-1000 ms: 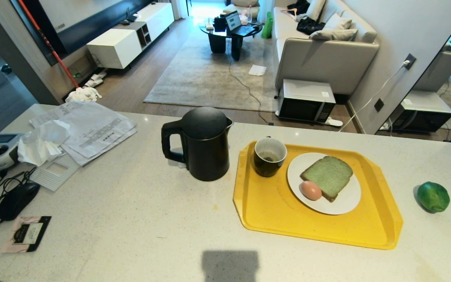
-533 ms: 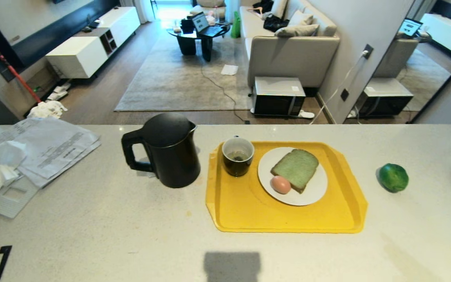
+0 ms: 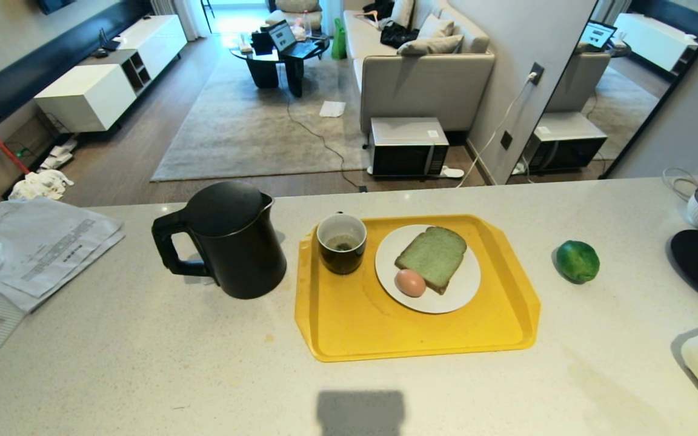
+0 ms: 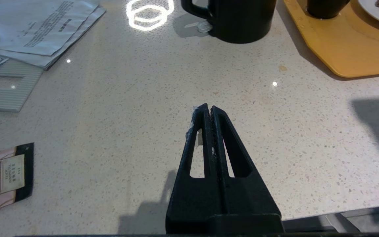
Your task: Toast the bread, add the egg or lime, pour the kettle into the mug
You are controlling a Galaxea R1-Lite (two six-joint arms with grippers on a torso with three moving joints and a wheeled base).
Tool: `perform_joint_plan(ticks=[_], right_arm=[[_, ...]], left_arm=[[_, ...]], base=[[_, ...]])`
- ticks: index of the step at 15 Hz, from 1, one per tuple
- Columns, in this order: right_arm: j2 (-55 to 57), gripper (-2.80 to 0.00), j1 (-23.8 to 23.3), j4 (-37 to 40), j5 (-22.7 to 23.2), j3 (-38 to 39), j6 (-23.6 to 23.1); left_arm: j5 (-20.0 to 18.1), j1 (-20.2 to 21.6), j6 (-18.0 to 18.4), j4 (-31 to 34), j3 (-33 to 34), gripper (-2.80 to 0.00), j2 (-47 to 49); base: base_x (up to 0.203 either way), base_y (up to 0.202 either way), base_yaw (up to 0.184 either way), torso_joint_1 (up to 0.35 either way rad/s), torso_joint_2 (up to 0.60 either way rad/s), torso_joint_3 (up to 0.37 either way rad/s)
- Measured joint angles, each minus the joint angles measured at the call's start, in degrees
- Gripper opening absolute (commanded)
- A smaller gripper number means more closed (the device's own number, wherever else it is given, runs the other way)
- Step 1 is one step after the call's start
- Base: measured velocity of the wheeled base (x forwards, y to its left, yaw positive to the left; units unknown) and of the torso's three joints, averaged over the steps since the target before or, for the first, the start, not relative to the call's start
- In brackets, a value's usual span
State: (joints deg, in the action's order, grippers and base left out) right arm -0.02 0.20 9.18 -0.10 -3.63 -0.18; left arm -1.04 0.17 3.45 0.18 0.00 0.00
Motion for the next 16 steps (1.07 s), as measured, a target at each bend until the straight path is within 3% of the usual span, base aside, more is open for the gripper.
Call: perform_joint_plan(ticks=[10,16], right_arm=[[0.0,-2.8,0.02,0.0,0.0,0.0,0.05],[0.0,-2.8,0.04,0.0,0.0,0.0,0.0]], left_arm=[[-0.01,-0.02,-0.3,-0.01,0.0,-2.8,0.0],[0.0,-0.02,-0.34,0.0,0.0,-2.8,0.0]], base=[[0.0,0.0,0.0,-0.002,0.0,0.003],[0.0,0.0,0.0,-0.11,0.23,0.109]])
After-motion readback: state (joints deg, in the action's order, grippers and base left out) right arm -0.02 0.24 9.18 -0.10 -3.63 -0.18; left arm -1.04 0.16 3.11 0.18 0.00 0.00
